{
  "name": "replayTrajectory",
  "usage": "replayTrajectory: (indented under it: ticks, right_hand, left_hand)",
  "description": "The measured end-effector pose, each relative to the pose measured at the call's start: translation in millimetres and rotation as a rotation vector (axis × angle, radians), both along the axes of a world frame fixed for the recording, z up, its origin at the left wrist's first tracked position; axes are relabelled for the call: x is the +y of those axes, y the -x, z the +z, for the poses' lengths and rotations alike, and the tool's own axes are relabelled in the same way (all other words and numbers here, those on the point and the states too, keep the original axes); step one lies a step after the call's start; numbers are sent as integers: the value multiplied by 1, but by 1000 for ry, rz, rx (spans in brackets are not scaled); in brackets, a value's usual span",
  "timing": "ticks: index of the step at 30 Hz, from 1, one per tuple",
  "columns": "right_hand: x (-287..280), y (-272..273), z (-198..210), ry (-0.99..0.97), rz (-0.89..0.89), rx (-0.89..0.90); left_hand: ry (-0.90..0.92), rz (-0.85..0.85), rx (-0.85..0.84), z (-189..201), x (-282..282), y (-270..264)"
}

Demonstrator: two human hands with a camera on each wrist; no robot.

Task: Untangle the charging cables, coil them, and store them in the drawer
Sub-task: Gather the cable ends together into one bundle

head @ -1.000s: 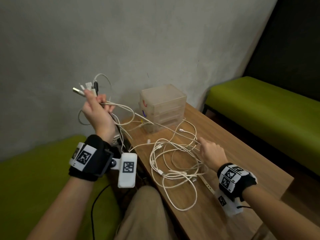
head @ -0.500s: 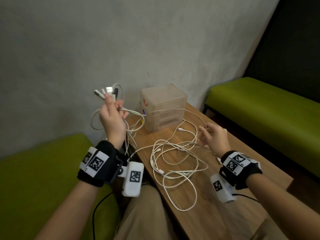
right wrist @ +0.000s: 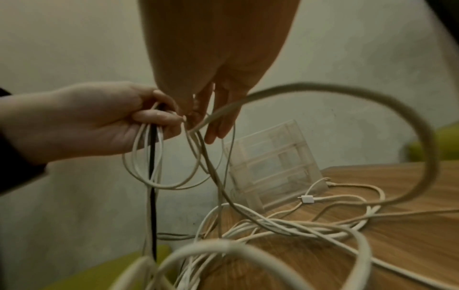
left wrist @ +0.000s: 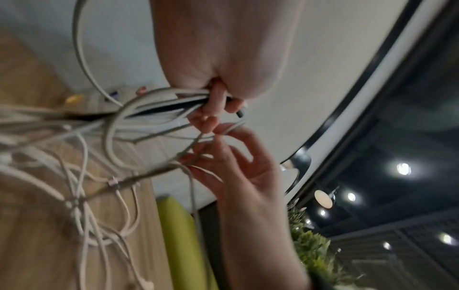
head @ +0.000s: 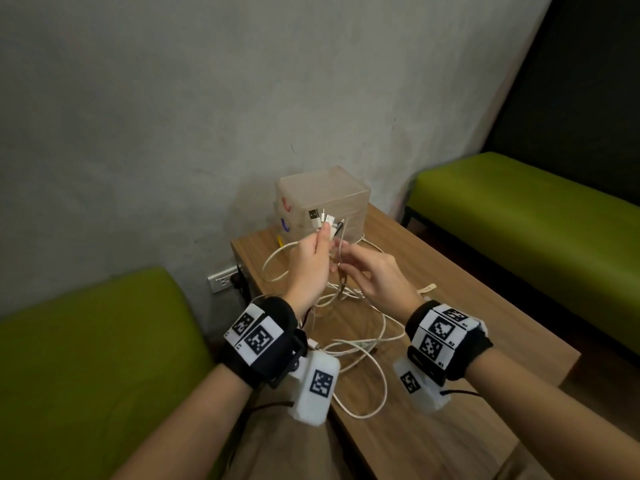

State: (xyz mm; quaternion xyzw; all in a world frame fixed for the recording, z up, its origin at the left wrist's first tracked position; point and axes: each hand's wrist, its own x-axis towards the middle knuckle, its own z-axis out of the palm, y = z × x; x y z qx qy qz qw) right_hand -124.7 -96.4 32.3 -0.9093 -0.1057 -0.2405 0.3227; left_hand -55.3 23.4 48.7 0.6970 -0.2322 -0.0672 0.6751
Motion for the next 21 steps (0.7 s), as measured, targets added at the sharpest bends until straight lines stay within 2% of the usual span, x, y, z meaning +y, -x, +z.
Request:
replayTrajectory:
  ticks: [5, 8, 11, 15, 18, 21]
  right_hand:
    - [9, -3, 3, -38, -42, -64]
    - [9, -4, 2, -58, -97, -81]
    - [6, -3, -4, 24, -115, -72]
    - [-2, -2, -24, 14, -195, 117]
    - [-15, 5, -46, 166, -253, 347]
    - [-27, 12, -60, 158, -313, 442]
  left_hand:
    - [123, 51, 51, 5, -2, 6]
    - [256, 39, 147, 8, 0, 5]
    - [228, 26, 147, 11, -1, 5]
    - [221, 63, 149, 22, 1, 1]
    - [285, 98, 144, 34, 6, -5]
    - [285, 110, 90, 41, 7, -7]
